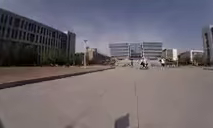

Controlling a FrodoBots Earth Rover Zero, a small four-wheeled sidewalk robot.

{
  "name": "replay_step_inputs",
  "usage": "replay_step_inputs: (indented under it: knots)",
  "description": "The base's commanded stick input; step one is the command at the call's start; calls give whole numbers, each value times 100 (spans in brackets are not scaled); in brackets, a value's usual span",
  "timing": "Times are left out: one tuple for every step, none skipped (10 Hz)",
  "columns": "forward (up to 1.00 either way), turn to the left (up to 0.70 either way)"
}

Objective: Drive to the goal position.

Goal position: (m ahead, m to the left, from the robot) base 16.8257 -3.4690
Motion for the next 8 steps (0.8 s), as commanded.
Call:
replay_step_inputs:
  knots:
    - [100,0]
    - [100,0]
    - [100,0]
    - [100,0]
    - [100,0]
    - [100,0]
    - [100,0]
    - [100,0]
